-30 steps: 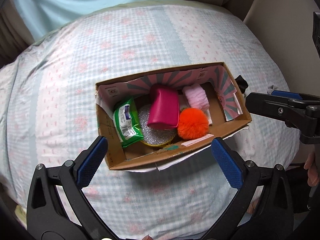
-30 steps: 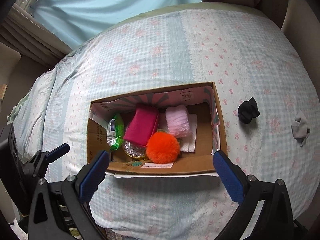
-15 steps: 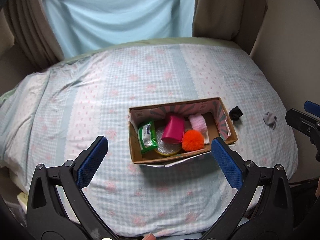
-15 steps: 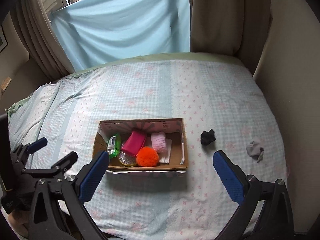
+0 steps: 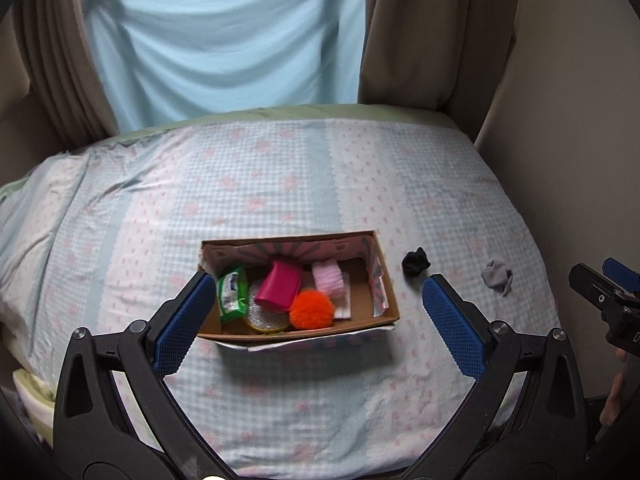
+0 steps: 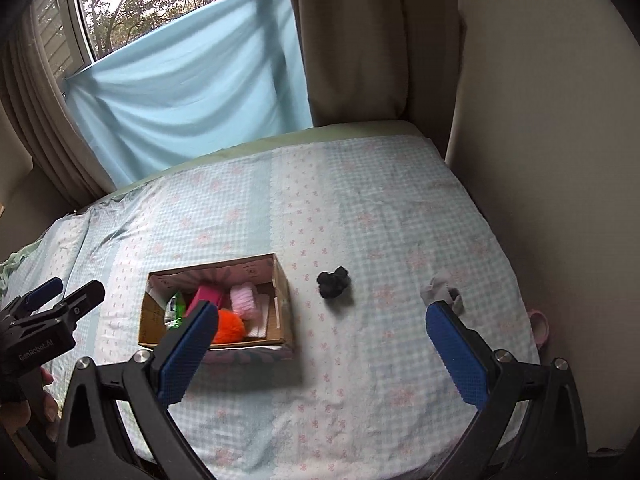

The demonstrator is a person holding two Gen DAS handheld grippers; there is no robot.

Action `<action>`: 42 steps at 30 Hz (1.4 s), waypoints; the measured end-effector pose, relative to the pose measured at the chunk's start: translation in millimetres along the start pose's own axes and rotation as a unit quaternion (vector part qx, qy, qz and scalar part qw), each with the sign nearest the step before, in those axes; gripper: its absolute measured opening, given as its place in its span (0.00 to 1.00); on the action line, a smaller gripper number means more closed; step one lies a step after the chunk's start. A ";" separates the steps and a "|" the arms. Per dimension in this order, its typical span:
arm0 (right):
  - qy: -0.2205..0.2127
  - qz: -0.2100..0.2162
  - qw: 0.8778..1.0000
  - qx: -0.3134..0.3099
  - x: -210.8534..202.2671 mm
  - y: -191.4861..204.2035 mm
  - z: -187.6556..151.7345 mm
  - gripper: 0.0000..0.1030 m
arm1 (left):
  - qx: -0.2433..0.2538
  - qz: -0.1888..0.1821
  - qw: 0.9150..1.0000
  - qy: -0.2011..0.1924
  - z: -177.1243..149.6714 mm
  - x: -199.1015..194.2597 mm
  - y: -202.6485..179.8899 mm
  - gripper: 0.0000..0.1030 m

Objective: Organize soft objects
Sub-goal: 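Lift both tools from the box toward the black sock and grey cloth, then grasp the black sock with the left tool while the right tool grasps the grey cloth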

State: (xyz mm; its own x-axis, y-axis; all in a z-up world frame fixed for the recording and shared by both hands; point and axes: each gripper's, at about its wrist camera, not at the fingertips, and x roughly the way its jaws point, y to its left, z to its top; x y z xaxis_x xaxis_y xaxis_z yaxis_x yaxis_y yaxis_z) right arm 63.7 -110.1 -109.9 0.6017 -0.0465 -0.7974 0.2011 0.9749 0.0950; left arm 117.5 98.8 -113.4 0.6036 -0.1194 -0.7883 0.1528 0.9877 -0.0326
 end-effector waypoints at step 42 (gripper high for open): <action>0.063 -0.069 0.993 0.068 325.9 -211.9 -68.7 0.71 | -0.030 0.085 0.995 0.047 -77.3 398.9 -217.6 0.66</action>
State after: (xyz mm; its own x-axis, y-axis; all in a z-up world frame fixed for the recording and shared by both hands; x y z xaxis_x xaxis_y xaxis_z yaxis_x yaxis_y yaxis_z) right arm 164.1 -316.9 -430.8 0.4614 -0.1424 -0.8757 0.3832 0.9222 0.0520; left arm 264.5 -155.9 -468.3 0.5410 0.0568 -0.8391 0.0069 0.9974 0.0720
